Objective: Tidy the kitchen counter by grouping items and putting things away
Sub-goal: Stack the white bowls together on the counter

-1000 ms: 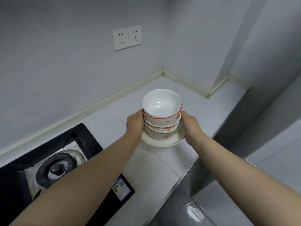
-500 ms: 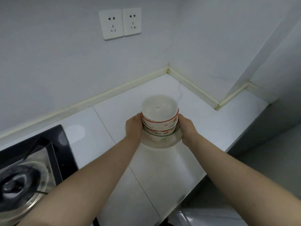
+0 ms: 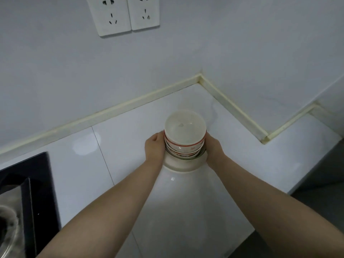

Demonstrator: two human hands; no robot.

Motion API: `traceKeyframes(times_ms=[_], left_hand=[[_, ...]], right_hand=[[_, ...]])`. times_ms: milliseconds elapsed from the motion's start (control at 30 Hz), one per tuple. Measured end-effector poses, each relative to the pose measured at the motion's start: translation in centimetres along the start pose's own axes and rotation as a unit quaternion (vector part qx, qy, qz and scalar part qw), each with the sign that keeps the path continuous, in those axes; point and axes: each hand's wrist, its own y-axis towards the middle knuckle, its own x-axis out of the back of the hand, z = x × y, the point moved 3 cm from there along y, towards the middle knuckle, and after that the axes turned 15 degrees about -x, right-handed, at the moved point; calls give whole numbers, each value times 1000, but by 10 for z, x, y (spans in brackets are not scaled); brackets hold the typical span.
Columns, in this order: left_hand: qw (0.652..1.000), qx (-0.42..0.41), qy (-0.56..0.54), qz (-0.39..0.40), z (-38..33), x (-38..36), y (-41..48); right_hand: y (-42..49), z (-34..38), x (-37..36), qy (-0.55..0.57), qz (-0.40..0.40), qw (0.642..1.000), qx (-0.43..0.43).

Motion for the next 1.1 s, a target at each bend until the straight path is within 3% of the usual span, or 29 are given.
traceKeyframes(times_ms=[567, 833, 933, 1100], left_hand=[[999, -32, -16, -18, 21, -25, 40], [999, -6, -35, 8, 10, -10, 40], [1000, -3, 14, 17, 14, 1, 40], [995, 60, 60, 45, 33, 20, 28]], right_hand=[[43, 37, -8, -40, -11, 997, 63], [25, 42, 1, -148, -21, 982, 117], [16, 33, 12, -164, -29, 975, 145], [5, 10, 25, -105, -62, 991, 55]])
